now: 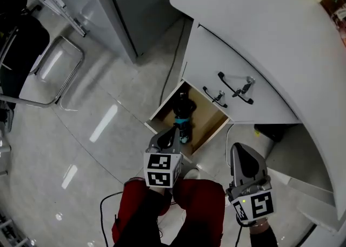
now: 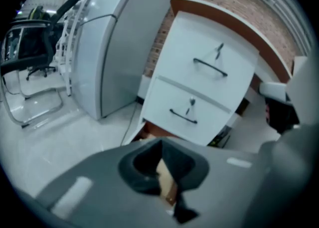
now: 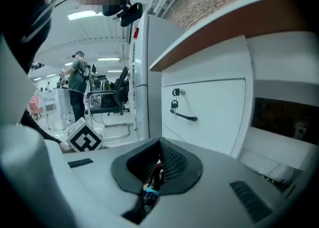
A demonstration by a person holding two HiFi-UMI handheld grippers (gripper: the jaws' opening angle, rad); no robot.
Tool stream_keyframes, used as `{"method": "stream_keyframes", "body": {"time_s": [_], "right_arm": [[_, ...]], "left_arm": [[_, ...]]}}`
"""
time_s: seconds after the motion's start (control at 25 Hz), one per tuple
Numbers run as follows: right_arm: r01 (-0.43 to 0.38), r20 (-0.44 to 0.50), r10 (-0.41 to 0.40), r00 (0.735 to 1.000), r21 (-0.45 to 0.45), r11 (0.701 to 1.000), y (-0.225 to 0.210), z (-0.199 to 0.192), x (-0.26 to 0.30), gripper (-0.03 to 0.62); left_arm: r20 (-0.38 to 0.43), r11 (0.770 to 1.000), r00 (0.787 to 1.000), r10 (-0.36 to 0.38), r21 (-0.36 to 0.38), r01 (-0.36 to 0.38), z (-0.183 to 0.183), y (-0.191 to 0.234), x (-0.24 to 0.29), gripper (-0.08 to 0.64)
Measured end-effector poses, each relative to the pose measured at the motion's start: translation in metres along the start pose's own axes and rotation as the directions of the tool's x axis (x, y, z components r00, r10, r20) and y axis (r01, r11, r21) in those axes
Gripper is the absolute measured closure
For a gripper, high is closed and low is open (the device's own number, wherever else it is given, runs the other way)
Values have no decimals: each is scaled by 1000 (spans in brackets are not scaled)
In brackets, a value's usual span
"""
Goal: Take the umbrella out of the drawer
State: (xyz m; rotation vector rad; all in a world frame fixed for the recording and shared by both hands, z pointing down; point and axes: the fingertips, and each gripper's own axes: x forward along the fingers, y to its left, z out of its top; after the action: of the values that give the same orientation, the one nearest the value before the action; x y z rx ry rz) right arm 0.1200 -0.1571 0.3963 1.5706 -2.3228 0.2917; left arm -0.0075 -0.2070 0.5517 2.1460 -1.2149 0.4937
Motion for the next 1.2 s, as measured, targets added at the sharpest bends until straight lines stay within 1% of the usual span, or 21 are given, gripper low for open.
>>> {"method": "stream_keyframes", "body": {"time_s": [0.16, 0.28, 0.4, 0.48, 0.64, 0.8, 0.88, 1.0, 1.2], "right_arm": [[-1, 26, 1, 1000, -20, 1000, -14, -44, 23, 595], [-6, 35, 7, 999, -28, 1000, -20, -77, 39, 594], [-13, 40, 14, 999, -32, 999, -23, -103, 53, 594], [-18, 40, 19, 999, -30, 999, -25, -116, 61, 594], [-29, 53, 31, 998, -35, 999, -28, -136, 75, 595], [-37, 62, 39, 997, -28, 999, -30, -150, 90, 594], [-44, 61, 45, 997, -18, 999, -30, -156, 97, 594], [-50, 57, 51, 997, -16, 999, -29, -161, 105, 594], [-60, 50, 62, 997, -28, 998, -27, -165, 115, 594]], "left_arm": [[10, 1000, 1000, 20, -2, -20, -36, 13, 46, 555], [2, 1000, 1000, 9, -17, -9, -61, 19, 77, 555], [5, 1000, 1000, 4, -19, -3, -77, 25, 102, 554], [-14, 999, 1000, -4, -35, 4, -90, 27, 115, 531], [-42, 998, 999, -13, -65, 11, -108, 28, 137, 503], [-66, 995, 998, -19, -96, 13, -120, 31, 152, 420], [-75, 995, 997, -10, -98, 2, -122, 32, 157, 392], [-102, 993, 995, 4, -115, -16, -124, 34, 166, 320], [-150, 987, 988, 29, -152, -52, -130, 43, 186, 291]]}}
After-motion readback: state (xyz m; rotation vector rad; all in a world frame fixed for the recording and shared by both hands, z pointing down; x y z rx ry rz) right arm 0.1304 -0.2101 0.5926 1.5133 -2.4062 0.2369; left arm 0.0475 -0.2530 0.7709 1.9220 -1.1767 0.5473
